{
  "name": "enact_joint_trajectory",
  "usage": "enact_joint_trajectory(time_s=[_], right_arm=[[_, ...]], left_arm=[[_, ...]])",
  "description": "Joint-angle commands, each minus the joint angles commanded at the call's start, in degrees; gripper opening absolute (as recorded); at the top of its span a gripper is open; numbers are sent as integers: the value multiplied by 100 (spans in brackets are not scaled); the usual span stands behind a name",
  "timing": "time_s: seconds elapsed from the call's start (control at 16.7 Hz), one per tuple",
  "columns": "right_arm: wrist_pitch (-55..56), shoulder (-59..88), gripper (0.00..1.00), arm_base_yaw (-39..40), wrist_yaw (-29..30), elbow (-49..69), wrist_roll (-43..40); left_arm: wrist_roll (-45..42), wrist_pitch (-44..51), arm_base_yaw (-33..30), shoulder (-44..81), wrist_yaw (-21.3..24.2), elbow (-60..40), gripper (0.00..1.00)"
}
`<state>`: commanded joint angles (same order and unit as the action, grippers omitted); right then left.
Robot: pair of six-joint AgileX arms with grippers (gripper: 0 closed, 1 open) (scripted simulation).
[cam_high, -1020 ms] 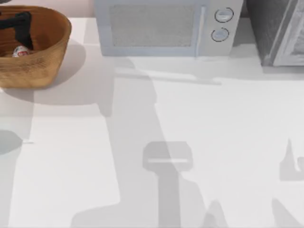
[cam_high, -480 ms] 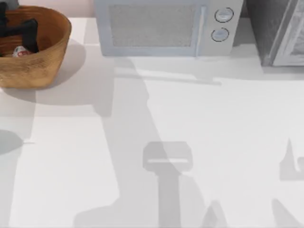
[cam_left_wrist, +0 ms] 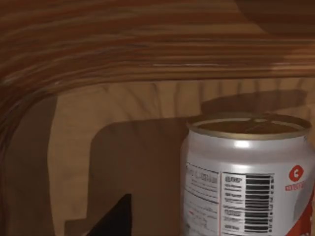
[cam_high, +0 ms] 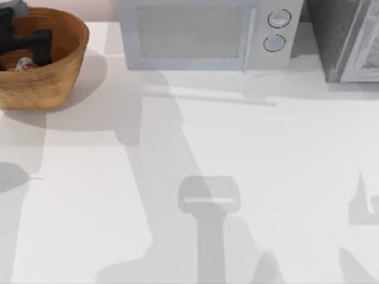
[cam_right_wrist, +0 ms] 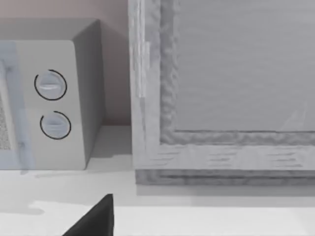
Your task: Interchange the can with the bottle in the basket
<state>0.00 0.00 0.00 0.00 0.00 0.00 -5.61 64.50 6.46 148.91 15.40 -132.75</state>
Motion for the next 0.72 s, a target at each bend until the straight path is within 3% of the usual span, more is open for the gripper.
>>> enact_joint_trajectory(time_s=[0.72], right_arm=[[0, 0, 100, 0, 0, 0, 0]], left_arm=[[0, 0, 0, 0, 0, 0, 2]])
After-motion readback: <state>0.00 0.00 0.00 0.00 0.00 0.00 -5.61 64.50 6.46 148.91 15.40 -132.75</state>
